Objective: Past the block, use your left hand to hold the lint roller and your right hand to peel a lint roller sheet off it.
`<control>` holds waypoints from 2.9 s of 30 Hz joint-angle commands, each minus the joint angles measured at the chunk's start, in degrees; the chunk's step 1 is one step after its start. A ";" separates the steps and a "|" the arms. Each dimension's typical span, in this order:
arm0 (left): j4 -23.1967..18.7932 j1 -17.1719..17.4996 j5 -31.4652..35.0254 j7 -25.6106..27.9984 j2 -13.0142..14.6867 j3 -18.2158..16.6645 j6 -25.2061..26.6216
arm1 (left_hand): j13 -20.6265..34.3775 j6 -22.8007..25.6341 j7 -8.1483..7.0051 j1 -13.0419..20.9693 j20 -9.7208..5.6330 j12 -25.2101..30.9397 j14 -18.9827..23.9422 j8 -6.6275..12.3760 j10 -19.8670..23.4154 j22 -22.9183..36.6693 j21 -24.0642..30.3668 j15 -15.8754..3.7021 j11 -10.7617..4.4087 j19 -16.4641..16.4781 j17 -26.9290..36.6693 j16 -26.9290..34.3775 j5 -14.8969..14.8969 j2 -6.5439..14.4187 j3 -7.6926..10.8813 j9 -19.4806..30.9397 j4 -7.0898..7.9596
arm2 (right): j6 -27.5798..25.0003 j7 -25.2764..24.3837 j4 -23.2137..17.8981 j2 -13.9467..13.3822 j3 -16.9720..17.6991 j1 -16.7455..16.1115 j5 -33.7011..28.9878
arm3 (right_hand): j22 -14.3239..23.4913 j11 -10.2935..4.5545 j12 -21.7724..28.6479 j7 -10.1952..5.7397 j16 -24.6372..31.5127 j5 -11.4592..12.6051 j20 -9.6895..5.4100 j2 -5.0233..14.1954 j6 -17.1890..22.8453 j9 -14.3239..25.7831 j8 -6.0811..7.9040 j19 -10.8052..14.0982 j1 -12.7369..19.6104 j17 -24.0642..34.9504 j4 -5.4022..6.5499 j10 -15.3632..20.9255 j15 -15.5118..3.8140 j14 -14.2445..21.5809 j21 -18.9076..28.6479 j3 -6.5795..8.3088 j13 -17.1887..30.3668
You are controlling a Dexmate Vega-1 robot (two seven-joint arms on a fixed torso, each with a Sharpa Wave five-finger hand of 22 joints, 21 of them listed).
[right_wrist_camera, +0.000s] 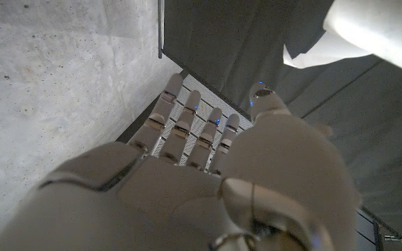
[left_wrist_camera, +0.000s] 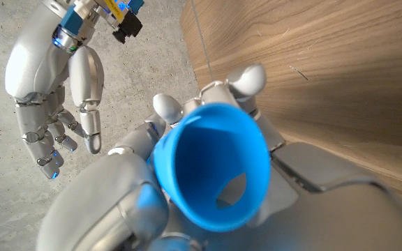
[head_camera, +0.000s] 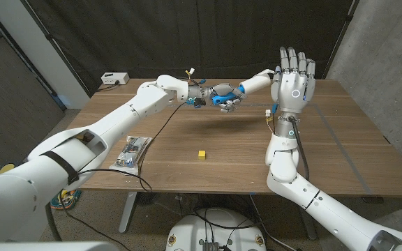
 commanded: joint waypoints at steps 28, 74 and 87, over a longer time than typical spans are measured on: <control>3.37 -1.28 -0.18 -1.93 -1.22 0.09 -1.16 | 0.11 1.49 1.67 -2.54 -1.65 0.20 0.79 0.68 1.04 0.55 0.03 -0.71 -1.03 0.37 0.25 0.00 0.14 5.42 3.52 -0.06 3.99 | -11.19 17.99 4.49 0.28 -5.80 4.25 -10.06 | 0.02 -1.08 0.03 -1.19 -0.34 3.64 -1.01 -1.50 -5.91 0.05 0.54 -1.64 3.14 1.11 -0.48 -4.63 -9.37 -3.17 -1.61 -0.33 -0.01; 5.71 -1.77 0.27 -3.30 -2.04 -0.12 -2.18 | 0.11 1.35 1.61 -2.79 -1.70 0.22 0.70 1.03 1.05 0.08 -0.13 -0.72 -1.14 0.38 0.36 -0.01 0.11 5.43 3.32 -0.56 4.00 | -6.45 26.00 7.89 -0.51 -9.33 8.84 -16.18 | 0.13 -2.85 1.49 -1.42 2.12 4.61 -2.32 2.76 9.89 0.14 4.19 1.13 10.15 1.86 -0.76 7.51 -10.28 2.62 -2.07 -1.48 -2.63; -5.31 -3.72 7.48 3.72 2.01 3.22 6.87 | 0.11 1.07 1.60 -2.77 -1.62 0.23 0.74 1.23 1.06 -0.09 -0.14 -0.62 -1.08 0.35 0.30 -0.08 0.07 5.43 3.27 -0.43 3.95 | -7.48 13.99 7.02 0.99 -4.86 4.89 -10.67 | 0.18 -1.95 -0.25 -1.36 1.23 2.71 -1.91 2.80 4.16 -0.11 0.40 1.45 9.54 1.58 0.22 2.68 -9.96 3.10 -1.66 -1.32 -2.86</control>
